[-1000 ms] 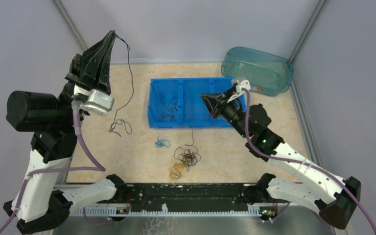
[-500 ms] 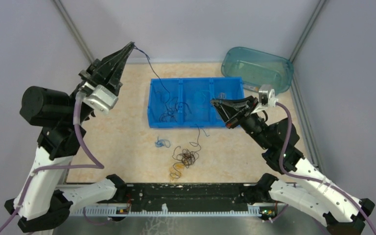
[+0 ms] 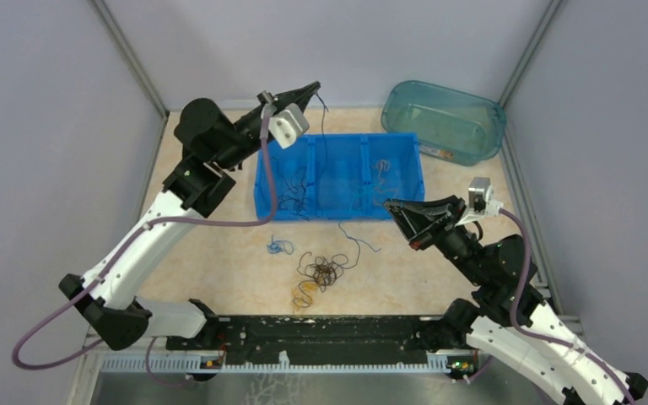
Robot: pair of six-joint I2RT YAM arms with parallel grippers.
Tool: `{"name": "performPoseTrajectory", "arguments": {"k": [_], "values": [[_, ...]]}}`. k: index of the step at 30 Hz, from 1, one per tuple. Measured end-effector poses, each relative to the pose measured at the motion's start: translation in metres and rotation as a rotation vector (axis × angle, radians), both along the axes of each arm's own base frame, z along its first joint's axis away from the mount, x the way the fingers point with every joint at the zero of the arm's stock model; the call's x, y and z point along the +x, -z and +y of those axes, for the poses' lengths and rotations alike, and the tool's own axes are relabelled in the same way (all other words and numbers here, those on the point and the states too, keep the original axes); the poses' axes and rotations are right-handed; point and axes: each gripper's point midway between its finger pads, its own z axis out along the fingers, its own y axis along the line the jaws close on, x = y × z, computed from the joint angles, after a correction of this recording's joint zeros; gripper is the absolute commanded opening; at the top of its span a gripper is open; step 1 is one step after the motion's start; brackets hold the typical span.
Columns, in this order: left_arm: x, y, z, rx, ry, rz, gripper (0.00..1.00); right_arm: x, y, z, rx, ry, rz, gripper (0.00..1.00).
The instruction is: Untangle the cables
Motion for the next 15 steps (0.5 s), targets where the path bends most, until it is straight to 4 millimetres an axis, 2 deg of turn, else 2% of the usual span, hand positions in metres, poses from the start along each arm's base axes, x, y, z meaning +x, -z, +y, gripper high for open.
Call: {"name": "performPoseTrajectory", "arguments": {"k": [9, 12, 15], "values": [[0.029, 0.021, -0.023, 0.017, -0.009, -0.023, 0.0, -0.004, 0.015, -0.005, -0.05, 0.007, 0.027, 0.0], [0.04, 0.039, -0.031, 0.053, -0.019, -0.034, 0.0, -0.006, 0.015, -0.01, -0.052, 0.015, 0.021, 0.0], [0.055, 0.066, -0.041, 0.105, -0.032, -0.033, 0.0, -0.008, 0.015, -0.016, -0.053, 0.034, 0.015, 0.0]]}}
